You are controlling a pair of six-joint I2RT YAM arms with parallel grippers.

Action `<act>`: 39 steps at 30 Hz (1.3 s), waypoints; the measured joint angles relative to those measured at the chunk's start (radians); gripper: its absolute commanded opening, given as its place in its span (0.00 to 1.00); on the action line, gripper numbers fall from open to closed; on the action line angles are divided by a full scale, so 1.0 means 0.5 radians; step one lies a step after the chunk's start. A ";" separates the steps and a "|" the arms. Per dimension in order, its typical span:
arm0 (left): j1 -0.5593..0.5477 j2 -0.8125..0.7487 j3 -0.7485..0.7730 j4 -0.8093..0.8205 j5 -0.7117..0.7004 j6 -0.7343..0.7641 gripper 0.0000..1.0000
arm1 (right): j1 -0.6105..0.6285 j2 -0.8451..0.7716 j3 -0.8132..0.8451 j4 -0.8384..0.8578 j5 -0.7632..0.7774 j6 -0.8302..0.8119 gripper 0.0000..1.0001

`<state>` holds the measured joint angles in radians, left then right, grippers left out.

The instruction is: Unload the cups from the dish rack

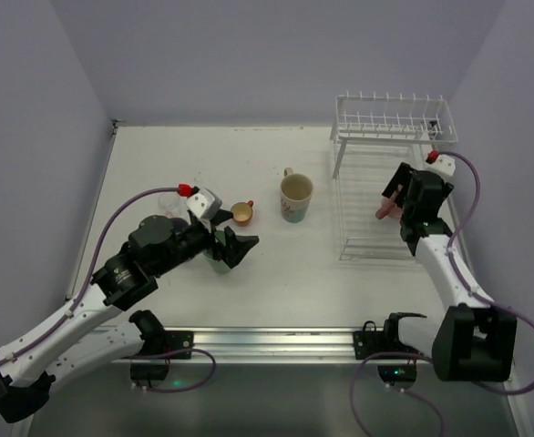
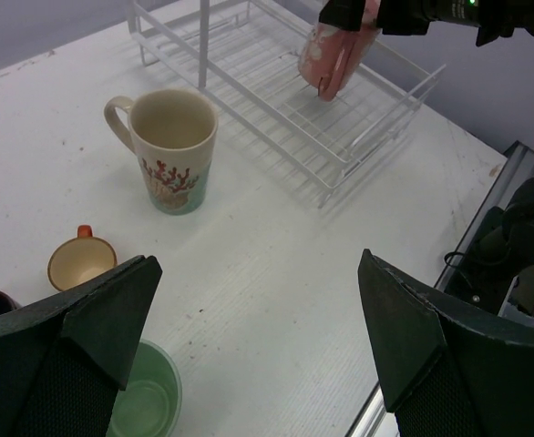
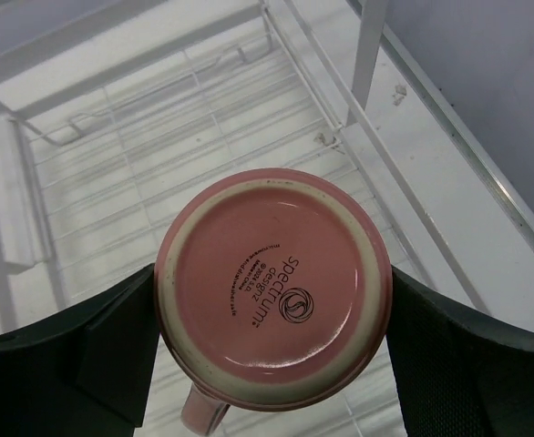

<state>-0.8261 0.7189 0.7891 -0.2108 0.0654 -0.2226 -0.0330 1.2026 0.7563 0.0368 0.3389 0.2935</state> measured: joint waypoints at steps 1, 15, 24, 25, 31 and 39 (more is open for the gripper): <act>0.000 0.006 0.000 0.014 0.016 -0.006 1.00 | 0.017 -0.111 -0.051 -0.014 -0.009 0.014 0.59; 0.000 0.266 0.034 0.410 0.351 -0.394 1.00 | 0.056 -1.095 -0.292 -0.055 -0.632 0.479 0.60; 0.000 0.678 0.033 0.935 0.507 -0.811 1.00 | 0.289 -1.271 -0.700 0.409 -1.405 1.261 0.60; 0.000 0.717 0.032 0.978 0.507 -0.854 1.00 | 0.316 -1.276 -0.723 0.449 -1.453 1.316 0.60; 0.000 0.916 0.031 1.180 0.499 -1.037 1.00 | 0.385 -1.305 -0.847 0.803 -1.647 1.592 0.60; 0.000 0.954 0.016 1.286 0.488 -1.146 0.99 | 0.391 -1.344 -0.926 1.038 -1.714 1.740 0.60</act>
<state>-0.8261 1.1957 0.7971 0.4324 0.3092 -0.7956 0.1627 0.5308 0.2932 0.5560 -0.5179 1.1633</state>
